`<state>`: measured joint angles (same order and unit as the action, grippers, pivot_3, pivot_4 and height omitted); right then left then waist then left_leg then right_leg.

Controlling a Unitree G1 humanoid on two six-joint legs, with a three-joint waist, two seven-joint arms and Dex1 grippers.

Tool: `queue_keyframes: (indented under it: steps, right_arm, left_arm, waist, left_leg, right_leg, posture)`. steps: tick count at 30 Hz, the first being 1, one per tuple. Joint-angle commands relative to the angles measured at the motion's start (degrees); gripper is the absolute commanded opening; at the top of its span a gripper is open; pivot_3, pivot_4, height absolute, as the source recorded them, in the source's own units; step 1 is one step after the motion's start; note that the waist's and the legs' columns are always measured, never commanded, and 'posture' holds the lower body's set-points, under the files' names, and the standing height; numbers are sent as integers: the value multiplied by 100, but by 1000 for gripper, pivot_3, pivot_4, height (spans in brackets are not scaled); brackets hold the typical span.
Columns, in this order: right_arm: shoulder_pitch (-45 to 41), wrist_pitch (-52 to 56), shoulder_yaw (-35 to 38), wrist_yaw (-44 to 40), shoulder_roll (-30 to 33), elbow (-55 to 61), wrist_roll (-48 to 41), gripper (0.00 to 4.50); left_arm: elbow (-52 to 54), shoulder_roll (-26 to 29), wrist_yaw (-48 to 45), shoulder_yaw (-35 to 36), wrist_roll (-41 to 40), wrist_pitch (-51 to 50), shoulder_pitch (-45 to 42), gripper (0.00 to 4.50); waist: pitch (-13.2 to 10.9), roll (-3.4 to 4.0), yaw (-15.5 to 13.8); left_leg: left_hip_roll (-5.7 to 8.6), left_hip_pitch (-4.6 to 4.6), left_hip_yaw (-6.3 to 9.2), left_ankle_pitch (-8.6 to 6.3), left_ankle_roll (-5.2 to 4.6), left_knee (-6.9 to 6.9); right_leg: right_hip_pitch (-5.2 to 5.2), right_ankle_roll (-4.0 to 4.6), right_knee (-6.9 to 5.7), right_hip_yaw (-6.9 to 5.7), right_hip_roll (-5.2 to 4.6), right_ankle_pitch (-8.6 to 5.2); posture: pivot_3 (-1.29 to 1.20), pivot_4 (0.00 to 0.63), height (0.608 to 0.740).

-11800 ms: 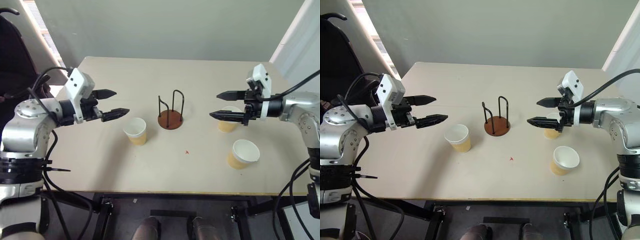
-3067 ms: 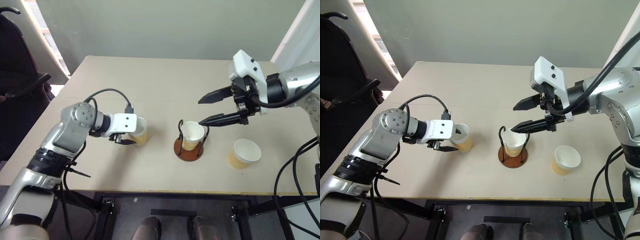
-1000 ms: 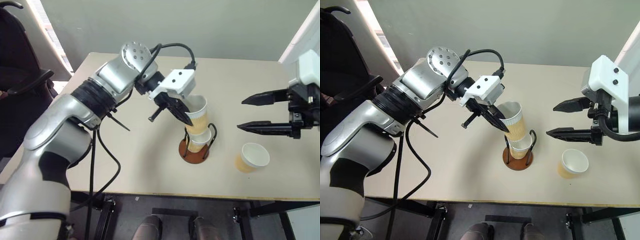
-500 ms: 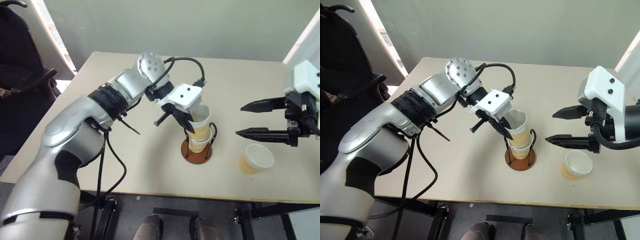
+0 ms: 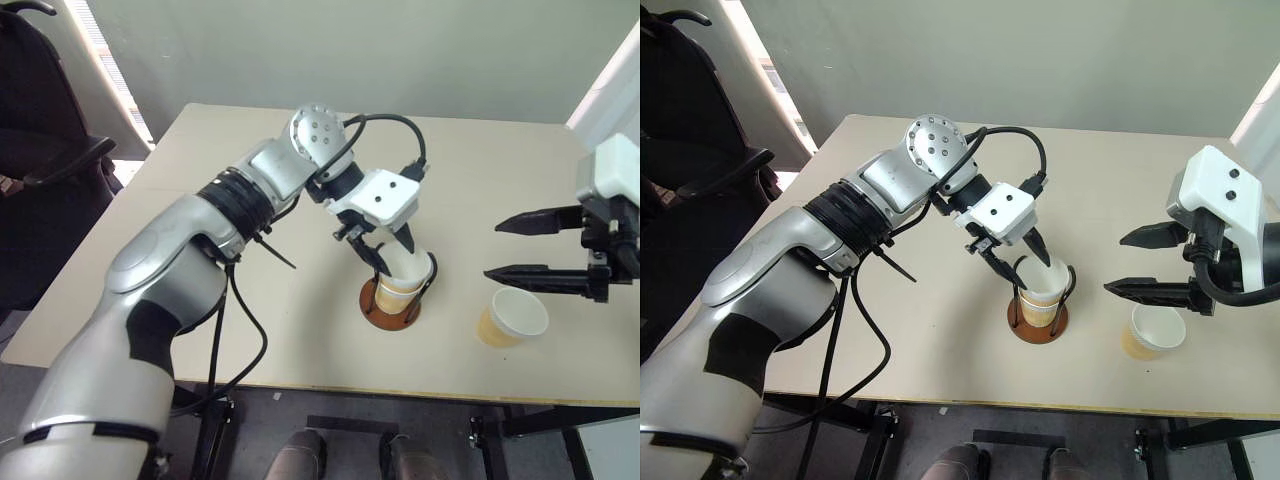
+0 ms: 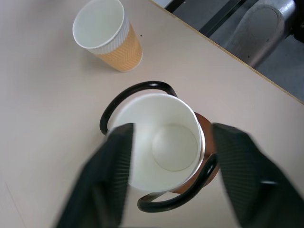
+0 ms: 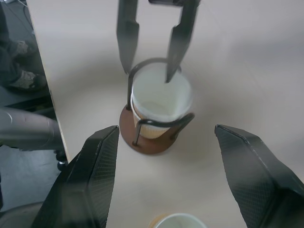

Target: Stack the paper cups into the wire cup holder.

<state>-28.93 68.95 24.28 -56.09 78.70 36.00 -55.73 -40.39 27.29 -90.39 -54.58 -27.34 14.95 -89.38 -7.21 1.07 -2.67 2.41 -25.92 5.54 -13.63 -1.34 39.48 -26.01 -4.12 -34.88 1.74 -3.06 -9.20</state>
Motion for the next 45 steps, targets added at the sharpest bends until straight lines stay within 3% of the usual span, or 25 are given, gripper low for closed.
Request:
queue_keyframes:
  steps: [1,3,11,22,26,33,36,43,45]
  right_arm:
    - [204,115,408,192,-56,258,-202,3325]
    - [376,175,471,308,-147,380,-302,3325]
    - [1362,115,112,748,-229,944,4,3325]
    - [2786,-1273,-863,565,354,92,2168,3325]
    - [2889,-1635,-897,343,365,-251,2498,3325]
    - [2444,-1946,-1589,178,252,-287,2756,3325]
    - [2154,-1959,-1809,104,213,-255,2757,2695]
    - [1739,-2014,-2472,41,82,-220,3062,207]
    - [1638,-2018,-2612,22,36,-224,3145,42]
  left_arm:
    - [81,85,-211,326,-86,32,-124,3917]
    - [63,110,-211,496,-147,-44,-140,4491]
    - [35,217,-211,1886,-704,-1279,19,4491]
    - [1418,1321,-206,3032,-573,-2626,1414,4491]
    - [1802,1487,-72,3439,-421,-3028,1829,4491]
    - [2453,1687,176,4017,-208,-3563,2475,4491]
    - [2546,1754,145,4147,-84,-3571,2652,4500]
    - [2733,1750,163,4366,47,-3590,2957,4500]
    - [2767,1742,179,4397,94,-3595,3005,4500]
  waist:
    - [0,0,0]
    - [0,0,0]
    - [2,3,2]
    - [13,21,-7]
    - [13,21,1]
    - [13,21,33]
    - [13,21,60]
    - [13,21,62]
    - [12,19,69]
  left_leg:
    - [-1,0,0,0,0,1]
    - [0,0,-1,0,-1,3]
    - [0,-3,-3,-8,-12,28]
    - [-1,5,-6,-12,-24,59]
    - [1,8,-14,-11,-30,63]
    - [-3,17,-13,-10,-30,60]
    - [-3,23,-14,-9,-30,60]
    - [-3,41,-12,-12,-34,59]
    - [-3,43,-12,-12,-34,58]
  right_leg:
    - [0,-1,-1,0,0,0]
    - [0,-1,-2,0,1,0]
    - [6,-11,-6,1,1,0]
    - [20,-23,-8,9,2,5]
    - [23,-22,-7,14,2,11]
    - [28,-18,-8,12,6,12]
    - [30,-16,-9,13,8,13]
    - [51,-13,-4,13,6,12]
    - [51,-12,-7,13,6,12]
  posture:
    - [0,150,740]
    - [0,150,740]
    - [0,150,740]
    - [0,150,740]
    - [0,150,740]
    - [0,150,740]
    - [0,150,740]
    - [0,150,740]
    - [0,150,740]
